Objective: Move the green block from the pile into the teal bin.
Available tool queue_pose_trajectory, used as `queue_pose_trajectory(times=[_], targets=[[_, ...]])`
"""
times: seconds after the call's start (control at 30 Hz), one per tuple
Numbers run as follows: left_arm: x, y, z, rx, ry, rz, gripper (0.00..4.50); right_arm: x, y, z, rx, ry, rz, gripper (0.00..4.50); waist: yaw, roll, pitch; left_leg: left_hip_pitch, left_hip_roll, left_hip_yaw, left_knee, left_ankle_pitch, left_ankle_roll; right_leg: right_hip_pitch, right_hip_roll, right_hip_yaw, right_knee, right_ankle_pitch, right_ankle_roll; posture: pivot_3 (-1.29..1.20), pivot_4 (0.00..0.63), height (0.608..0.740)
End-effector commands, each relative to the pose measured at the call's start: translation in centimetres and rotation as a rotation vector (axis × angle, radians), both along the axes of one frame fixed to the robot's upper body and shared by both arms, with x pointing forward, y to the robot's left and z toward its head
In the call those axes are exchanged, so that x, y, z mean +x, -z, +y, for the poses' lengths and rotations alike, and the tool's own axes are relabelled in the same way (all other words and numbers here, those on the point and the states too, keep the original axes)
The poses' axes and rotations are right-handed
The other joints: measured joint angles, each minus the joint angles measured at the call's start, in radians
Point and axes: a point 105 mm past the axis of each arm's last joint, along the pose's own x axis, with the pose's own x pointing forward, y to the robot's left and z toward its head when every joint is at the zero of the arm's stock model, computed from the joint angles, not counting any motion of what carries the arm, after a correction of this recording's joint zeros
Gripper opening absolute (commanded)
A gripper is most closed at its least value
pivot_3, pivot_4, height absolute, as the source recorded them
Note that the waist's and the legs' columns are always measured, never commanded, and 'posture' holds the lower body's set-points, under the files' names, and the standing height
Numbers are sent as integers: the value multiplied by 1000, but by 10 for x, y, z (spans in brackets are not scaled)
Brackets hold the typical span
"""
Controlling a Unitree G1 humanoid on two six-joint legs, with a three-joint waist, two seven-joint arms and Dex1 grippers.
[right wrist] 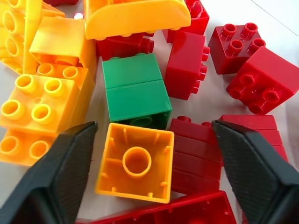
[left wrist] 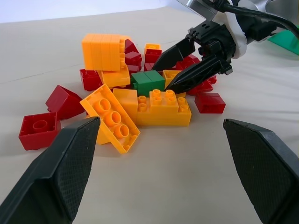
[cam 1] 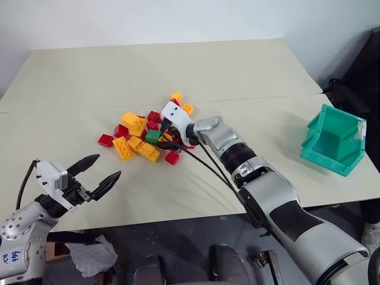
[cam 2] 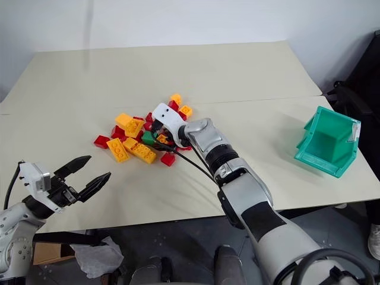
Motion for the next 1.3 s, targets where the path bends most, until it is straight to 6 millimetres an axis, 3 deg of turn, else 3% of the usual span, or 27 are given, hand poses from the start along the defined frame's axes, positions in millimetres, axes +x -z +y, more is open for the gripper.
queue_pose_trajectory(times=[0.03,0.33,0.43,0.63,0.87,1.1,1.3], targets=[[-1,-7,4,18,-16,-28,4500,-2,-4,9,11,-16,-27,4109,-1,0,0,0,0,0,0,0,0,0,0,0,0,0,0,0,150,740],[-2,-7,1,14,-11,-26,4500,-3,-6,20,15,-30,-86,4109,-9,0,0,0,0,0,0,0,0,0,0,0,0,0,0,0,150,740],[-3,-7,1,14,-12,-25,4500,-3,-7,21,26,-32,-95,3503,-9,0,0,0,0,0,0,0,0,0,0,0,0,0,0,0,150,740],[-5,-5,1,13,-14,-18,4500,-6,-11,26,59,-77,-126,1526,-10,0,0,0,0,0,-1,0,0,0,0,0,0,0,0,0,150,740],[-3,-6,0,15,-7,-19,4500,-11,-32,25,166,-154,-179,1484,-10,0,0,0,0,0,-1,0,0,0,0,0,0,0,0,0,150,740],[1,-4,-4,14,15,-13,4500,-7,-40,-8,184,-172,-218,1484,-6,0,0,0,0,0,0,0,0,0,0,0,0,0,0,0,150,740],[6,-4,-9,6,39,-13,4500,-7,-35,-83,195,-42,-232,1484,17,0,0,0,0,0,0,0,0,1,0,0,-1,0,0,0,150,740]])
